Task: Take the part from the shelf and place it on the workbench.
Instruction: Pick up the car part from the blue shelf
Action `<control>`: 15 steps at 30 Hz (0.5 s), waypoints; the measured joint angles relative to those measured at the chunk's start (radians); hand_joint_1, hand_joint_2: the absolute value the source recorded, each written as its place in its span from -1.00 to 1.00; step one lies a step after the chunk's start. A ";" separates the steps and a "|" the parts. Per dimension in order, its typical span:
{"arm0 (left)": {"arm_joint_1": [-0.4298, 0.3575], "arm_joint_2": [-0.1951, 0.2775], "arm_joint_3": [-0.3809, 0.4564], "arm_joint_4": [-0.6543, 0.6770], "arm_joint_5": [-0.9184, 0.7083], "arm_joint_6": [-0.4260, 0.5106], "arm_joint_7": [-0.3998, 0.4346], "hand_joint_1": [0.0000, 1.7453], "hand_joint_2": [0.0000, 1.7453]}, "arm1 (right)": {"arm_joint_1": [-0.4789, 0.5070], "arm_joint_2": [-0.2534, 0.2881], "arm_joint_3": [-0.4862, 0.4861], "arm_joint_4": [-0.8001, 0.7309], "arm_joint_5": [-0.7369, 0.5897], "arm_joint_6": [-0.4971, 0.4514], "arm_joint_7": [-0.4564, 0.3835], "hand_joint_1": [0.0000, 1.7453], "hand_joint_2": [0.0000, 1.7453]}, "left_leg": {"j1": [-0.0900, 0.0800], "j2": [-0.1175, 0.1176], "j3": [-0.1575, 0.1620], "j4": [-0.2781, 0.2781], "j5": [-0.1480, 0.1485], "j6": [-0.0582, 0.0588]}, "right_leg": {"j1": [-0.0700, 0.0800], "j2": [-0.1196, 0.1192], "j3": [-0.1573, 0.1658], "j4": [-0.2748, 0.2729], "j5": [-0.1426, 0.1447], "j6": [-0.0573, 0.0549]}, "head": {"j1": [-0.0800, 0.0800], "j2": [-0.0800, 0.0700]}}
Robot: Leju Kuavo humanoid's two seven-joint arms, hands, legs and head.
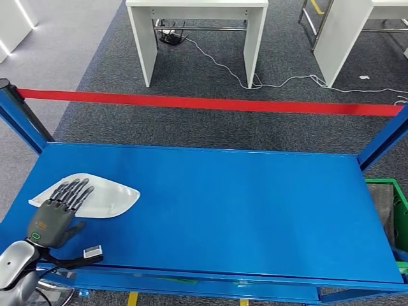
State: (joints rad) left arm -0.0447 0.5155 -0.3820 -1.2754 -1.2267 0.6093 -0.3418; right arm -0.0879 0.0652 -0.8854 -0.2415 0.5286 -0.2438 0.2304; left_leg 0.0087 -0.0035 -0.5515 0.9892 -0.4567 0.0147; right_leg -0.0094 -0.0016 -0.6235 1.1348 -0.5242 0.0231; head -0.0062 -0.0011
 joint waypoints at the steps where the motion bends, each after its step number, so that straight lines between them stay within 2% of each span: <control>1: -0.004 -0.004 -0.002 0.005 0.000 0.001 0.000 -0.52 1.00 | -0.002 0.000 -0.001 0.000 0.001 0.000 0.000 -1.00 1.00 | -0.002 -0.001 -0.001 0.004 -0.002 -0.005 | -0.001 0.001 0.033 -0.062 0.021 -0.002 | 0.000 0.000; 2: -0.008 -0.007 -0.004 0.011 0.000 0.002 -0.001 -0.52 1.00 | -0.003 0.000 -0.002 0.000 0.001 0.000 0.000 -1.00 1.00 | -0.004 -0.001 -0.003 0.006 -0.003 -0.010 | -0.002 0.002 0.054 -0.104 0.032 -0.006 | -0.001 0.000; 3: -0.010 -0.010 -0.006 0.016 0.000 0.001 -0.002 -0.52 1.00 | -0.004 0.000 -0.003 0.000 0.001 0.000 -0.001 -1.00 1.00 | -0.006 -0.002 -0.004 0.008 -0.003 -0.016 | -0.001 0.004 0.064 -0.122 0.032 -0.010 | -0.002 0.000; 5: -0.013 -0.014 -0.012 0.024 0.000 0.001 -0.003 -0.52 1.00 | -0.004 0.000 -0.005 0.000 0.002 0.000 -0.003 -1.00 1.00 | -0.005 -0.002 -0.006 0.010 -0.003 -0.026 | 0.000 0.006 0.065 -0.123 0.034 -0.021 | -0.003 0.000; 7: -0.014 -0.016 -0.016 0.030 0.000 0.000 -0.003 0.24 1.00 | -0.004 0.000 -0.006 0.000 0.004 0.000 -0.004 -1.00 1.00 | -0.002 0.000 -0.016 0.038 -0.026 -0.035 | -0.001 0.006 0.065 -0.124 0.037 -0.033 | -0.004 0.000; 9: -0.015 -0.017 -0.019 0.036 0.000 0.000 -0.003 1.00 1.00 | -0.004 0.000 -0.006 0.000 0.005 -0.001 -0.004 -1.00 1.00 | 0.000 0.001 -0.061 0.144 -0.088 -0.044 | -0.001 0.005 0.065 -0.125 0.038 -0.042 | -0.006 0.000; 10: -0.015 -0.018 -0.021 0.040 0.001 -0.001 -0.003 1.00 1.00 | -0.004 0.000 -0.006 0.000 0.005 -0.001 -0.005 -1.00 1.00 | 0.000 0.001 -0.093 0.217 -0.121 -0.046 | 0.000 0.005 0.064 -0.125 0.037 -0.044 | -0.007 0.000; 11: -0.015 -0.020 -0.023 0.043 0.003 -0.004 -0.004 1.00 1.00 | -0.003 0.000 -0.006 0.000 0.006 -0.001 -0.006 -1.00 1.00 | 0.001 0.001 -0.120 0.277 -0.143 -0.046 | 0.002 0.005 0.064 -0.125 0.037 -0.045 | -0.007 0.000; 12: -0.014 -0.021 -0.026 0.045 0.006 -0.008 -0.004 1.00 1.00 | -0.003 0.000 -0.006 0.000 0.006 -0.001 -0.006 -1.00 1.00 | 0.001 0.001 -0.133 0.307 -0.145 -0.045 | 0.004 0.005 0.065 -0.125 0.036 -0.046 | -0.007 0.000; 13: -0.014 -0.022 -0.029 0.047 0.011 -0.012 -0.004 1.00 1.00 | -0.003 0.000 -0.007 0.000 0.007 -0.001 -0.006 -1.00 1.00 | 0.001 0.001 -0.128 0.295 -0.127 -0.042 | 0.005 0.005 0.067 -0.125 0.035 -0.047 | -0.007 0.000; 15: -0.013 -0.023 -0.033 0.049 0.022 -0.022 -0.005 1.00 1.00 | -0.003 0.000 -0.009 0.000 0.008 -0.001 -0.005 -1.00 1.00 | -0.002 0.001 -0.073 0.172 -0.052 -0.030 | 0.008 0.005 0.071 -0.125 0.034 -0.047 | -0.007 0.000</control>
State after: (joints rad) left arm -0.0582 0.4925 -0.4151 -1.2265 -1.2046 0.5876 -0.3472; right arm -0.0909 0.0655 -0.8944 -0.2415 0.5365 -0.2445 0.2251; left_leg 0.0072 -0.0027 -0.6250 1.1614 -0.5084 -0.0155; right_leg -0.0011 0.0037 -0.5526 1.0099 -0.4906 -0.0239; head -0.0134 -0.0011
